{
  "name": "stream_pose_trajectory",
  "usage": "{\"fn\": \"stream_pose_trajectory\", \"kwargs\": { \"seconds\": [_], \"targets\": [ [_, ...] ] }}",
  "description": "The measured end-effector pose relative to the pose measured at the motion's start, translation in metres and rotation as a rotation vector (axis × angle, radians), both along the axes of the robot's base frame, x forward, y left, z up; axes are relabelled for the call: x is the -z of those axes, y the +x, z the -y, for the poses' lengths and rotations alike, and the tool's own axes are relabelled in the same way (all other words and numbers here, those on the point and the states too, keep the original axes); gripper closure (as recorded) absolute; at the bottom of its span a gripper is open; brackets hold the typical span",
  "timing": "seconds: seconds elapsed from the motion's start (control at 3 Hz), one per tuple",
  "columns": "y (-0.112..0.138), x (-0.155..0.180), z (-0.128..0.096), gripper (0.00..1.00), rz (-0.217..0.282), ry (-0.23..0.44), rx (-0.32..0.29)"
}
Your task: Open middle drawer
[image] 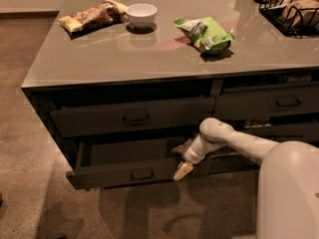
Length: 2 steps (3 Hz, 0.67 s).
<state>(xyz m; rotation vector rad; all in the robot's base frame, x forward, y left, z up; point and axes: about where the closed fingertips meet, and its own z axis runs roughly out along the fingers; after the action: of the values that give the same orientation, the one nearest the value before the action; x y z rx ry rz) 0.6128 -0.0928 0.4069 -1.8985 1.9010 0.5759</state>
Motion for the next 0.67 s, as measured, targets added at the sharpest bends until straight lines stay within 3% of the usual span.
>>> {"fn": "stream_pose_trajectory", "kwargs": {
  "seconds": [0.67],
  "targets": [
    [0.0005, -0.0018, 0.0001, 0.00, 0.003, -0.004, 0.000]
  ]
}}
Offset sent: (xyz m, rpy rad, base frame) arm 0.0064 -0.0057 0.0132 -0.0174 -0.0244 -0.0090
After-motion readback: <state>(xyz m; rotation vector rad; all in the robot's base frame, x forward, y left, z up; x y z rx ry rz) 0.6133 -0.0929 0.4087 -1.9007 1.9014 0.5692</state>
